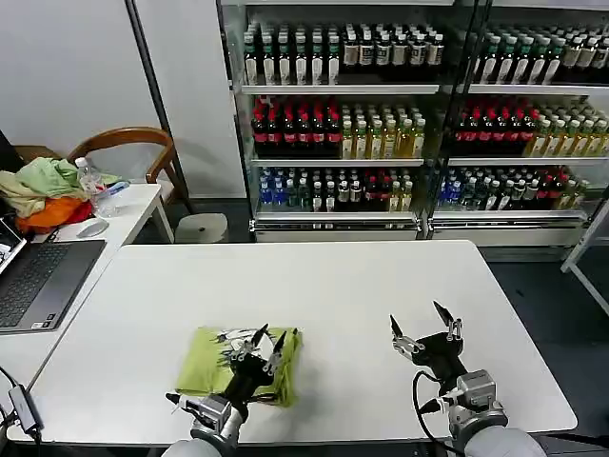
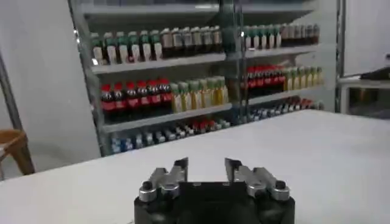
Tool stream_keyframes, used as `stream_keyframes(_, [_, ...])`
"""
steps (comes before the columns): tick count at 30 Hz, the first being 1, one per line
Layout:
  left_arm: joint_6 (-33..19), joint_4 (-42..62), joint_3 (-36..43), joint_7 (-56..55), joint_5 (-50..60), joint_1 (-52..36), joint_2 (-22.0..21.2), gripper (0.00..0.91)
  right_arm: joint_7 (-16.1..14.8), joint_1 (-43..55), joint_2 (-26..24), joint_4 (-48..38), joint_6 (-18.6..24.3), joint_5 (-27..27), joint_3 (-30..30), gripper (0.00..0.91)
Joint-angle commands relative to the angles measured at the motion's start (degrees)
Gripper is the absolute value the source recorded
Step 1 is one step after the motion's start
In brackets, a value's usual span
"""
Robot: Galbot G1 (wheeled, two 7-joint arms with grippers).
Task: Fold and organize the clothes.
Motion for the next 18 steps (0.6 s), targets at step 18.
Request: stream_keyframes(18, [16.5,8.2,-20.3,-5.9,-26.1,3.0,4.9,0.907,-0.2,1.8,-0.5,-1.1,0.4,0.1,-1.6,0.907])
